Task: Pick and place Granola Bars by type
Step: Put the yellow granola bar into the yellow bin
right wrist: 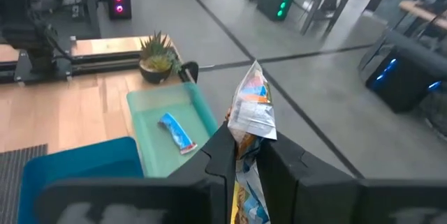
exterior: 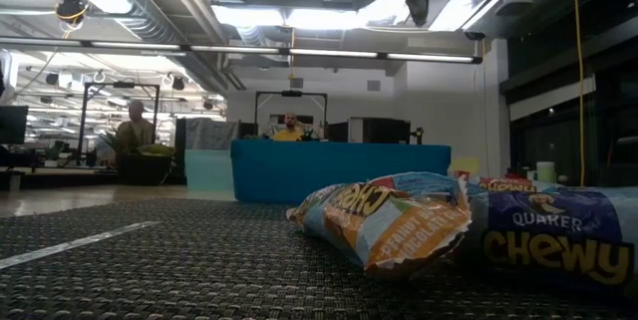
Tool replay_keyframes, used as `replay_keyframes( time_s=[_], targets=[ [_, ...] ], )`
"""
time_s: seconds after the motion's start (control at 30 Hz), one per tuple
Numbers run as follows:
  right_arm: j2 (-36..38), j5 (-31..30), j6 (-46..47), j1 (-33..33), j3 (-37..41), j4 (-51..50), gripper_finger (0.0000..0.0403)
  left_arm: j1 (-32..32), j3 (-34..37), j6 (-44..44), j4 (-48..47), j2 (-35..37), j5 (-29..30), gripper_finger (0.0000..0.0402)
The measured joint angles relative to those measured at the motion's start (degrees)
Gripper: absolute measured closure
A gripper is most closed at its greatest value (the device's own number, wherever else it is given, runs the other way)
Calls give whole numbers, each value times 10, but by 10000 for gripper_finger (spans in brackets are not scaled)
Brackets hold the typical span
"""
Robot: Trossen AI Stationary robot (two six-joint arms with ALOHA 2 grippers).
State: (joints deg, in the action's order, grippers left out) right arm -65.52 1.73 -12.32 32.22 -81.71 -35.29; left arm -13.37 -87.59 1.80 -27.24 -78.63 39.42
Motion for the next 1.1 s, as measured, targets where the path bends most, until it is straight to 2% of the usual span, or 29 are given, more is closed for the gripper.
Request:
replay_keyframes(
  time_s=[0.43,1.1],
  targets=[
    [-68,84,-2,67,0,-7,347,0,0,5,0,0,0,196],
    [-201,90,-33,74,0,-22,347,0,0,5,0,0,0,196]
  ],
)
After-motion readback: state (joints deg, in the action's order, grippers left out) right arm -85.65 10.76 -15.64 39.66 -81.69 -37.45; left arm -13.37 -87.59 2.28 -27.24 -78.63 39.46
